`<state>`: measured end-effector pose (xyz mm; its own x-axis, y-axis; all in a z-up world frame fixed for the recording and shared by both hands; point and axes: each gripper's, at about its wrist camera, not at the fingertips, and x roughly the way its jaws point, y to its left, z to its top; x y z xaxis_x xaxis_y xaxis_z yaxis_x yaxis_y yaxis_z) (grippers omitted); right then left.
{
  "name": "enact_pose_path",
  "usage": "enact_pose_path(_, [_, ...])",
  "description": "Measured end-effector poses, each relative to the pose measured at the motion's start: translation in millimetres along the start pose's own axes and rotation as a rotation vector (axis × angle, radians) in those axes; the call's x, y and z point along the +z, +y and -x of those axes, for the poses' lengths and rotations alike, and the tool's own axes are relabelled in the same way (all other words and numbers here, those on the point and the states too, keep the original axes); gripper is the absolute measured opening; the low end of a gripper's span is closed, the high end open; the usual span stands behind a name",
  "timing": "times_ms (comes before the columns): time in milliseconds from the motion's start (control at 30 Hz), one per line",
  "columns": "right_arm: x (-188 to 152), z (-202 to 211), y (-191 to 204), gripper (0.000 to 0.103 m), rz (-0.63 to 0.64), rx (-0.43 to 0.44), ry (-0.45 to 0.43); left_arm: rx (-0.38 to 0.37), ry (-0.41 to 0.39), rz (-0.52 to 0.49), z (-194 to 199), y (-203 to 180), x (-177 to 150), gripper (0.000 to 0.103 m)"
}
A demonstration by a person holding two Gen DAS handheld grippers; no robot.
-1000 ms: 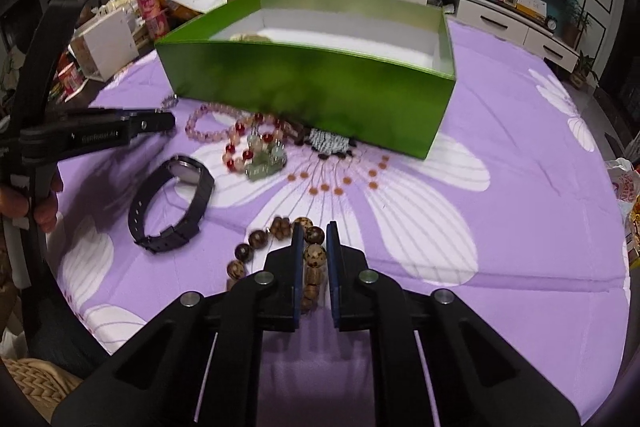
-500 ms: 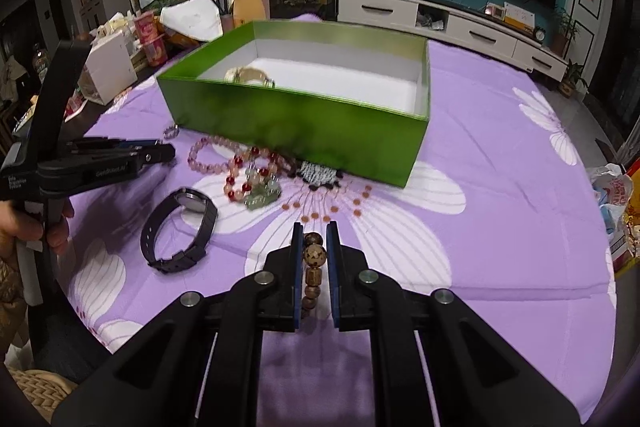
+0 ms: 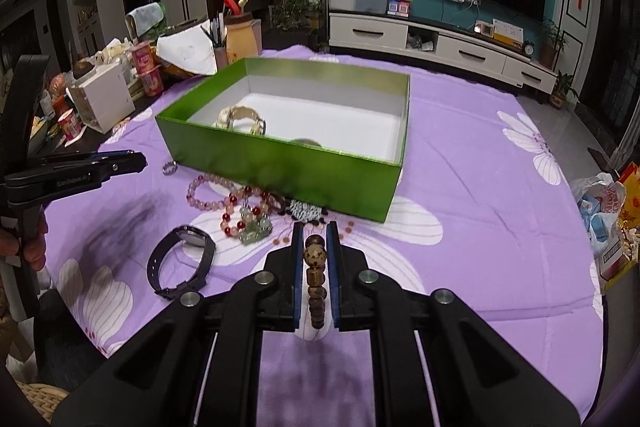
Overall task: Organize jewelry
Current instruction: 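Carry the brooch and bead bracelet into the green box and open both tools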
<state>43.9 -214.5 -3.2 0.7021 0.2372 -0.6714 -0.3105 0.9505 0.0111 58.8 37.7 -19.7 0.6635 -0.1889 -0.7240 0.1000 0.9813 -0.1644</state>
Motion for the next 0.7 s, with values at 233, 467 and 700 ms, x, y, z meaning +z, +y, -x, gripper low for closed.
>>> enact_pose_path(233, [16,10,-3,0.011,0.006,-0.007,-0.058,-0.020,-0.033,-0.019,14,-10,14,0.019])
enact_pose_path(467, [34,17,-5,0.011,0.013,-0.014,-0.115,-0.037,-0.063,-0.047,22,-23,28,0.019])
enact_pose_path(700, [48,19,-10,0.011,0.016,-0.018,-0.149,-0.050,-0.085,-0.070,24,-34,46,0.019])
